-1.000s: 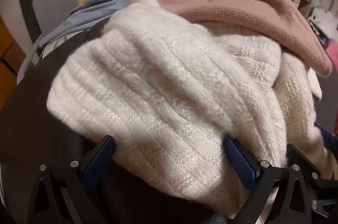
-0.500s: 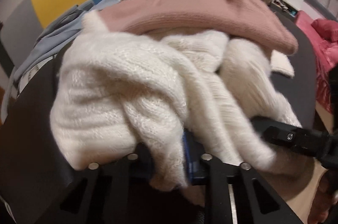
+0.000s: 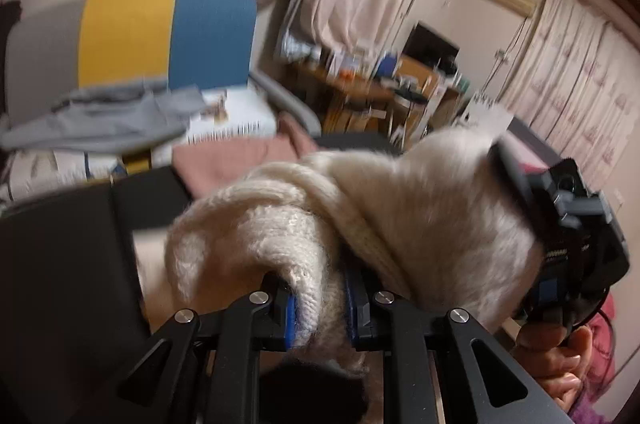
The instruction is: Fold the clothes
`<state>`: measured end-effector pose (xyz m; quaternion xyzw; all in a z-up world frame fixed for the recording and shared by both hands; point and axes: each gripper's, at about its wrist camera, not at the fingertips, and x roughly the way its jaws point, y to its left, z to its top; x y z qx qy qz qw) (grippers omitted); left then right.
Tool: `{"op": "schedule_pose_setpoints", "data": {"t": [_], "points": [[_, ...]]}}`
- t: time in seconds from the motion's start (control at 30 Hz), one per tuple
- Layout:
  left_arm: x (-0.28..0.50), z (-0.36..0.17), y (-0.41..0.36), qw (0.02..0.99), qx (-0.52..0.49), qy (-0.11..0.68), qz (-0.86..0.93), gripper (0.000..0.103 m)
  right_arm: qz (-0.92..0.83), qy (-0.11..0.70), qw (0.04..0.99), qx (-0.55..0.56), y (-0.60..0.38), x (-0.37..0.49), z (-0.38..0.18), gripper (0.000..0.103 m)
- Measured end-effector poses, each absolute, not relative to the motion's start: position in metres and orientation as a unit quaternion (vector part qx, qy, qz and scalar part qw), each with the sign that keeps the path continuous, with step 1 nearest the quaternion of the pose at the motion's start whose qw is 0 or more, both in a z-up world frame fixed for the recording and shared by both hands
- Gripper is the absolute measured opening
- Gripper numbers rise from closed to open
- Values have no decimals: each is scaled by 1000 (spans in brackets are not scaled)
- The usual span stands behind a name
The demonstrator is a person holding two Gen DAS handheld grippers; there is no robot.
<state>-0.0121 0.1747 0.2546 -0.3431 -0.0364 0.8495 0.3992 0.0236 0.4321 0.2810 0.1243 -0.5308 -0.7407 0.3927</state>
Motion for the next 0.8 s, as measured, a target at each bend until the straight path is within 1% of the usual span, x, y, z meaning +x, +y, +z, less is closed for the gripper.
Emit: {"op": "schedule_pose_setpoints", "data": {"t": [0.13, 0.2, 0.33, 0.4, 0.47, 0.57, 0.6, 0.67, 0.7, 0.73, 0.8], "points": [[-4, 305, 128, 409, -300, -84, 858, 19, -743, -480, 455, 100, 384, 21, 337, 11], [5, 307, 98, 394, -294, -92, 866, 19, -733, -464, 489, 89, 355, 22, 353, 11], [25, 305, 38, 357, -290, -105, 882, 19, -724, -426, 535, 87, 292, 34, 364, 11], [34, 304, 8, 338, -287, -111, 889, 20, -723, -416, 542, 105, 259, 30, 353, 11], [36, 293, -20, 305, -298, -123, 896, 21, -731, -414, 526, 135, 227, 14, 332, 11], [6, 236, -58, 203, -368, -164, 892, 23, -792, -376, 443, 186, 181, -12, 287, 11], [-5, 213, -70, 167, -397, -179, 885, 25, -816, -352, 407, 211, 165, -23, 266, 14], [-24, 162, -92, 113, -450, -199, 863, 29, -848, -306, 341, 267, 134, -47, 221, 16], [-34, 136, -103, 87, -476, -209, 850, 32, -846, -291, 327, 306, 119, -61, 189, 22], [-38, 114, -112, 65, -496, -219, 838, 34, -841, -278, 313, 343, 107, -73, 160, 25], [-36, 81, -130, 37, -516, -252, 818, 39, -827, -263, 281, 411, 96, -85, 112, 26]]}}
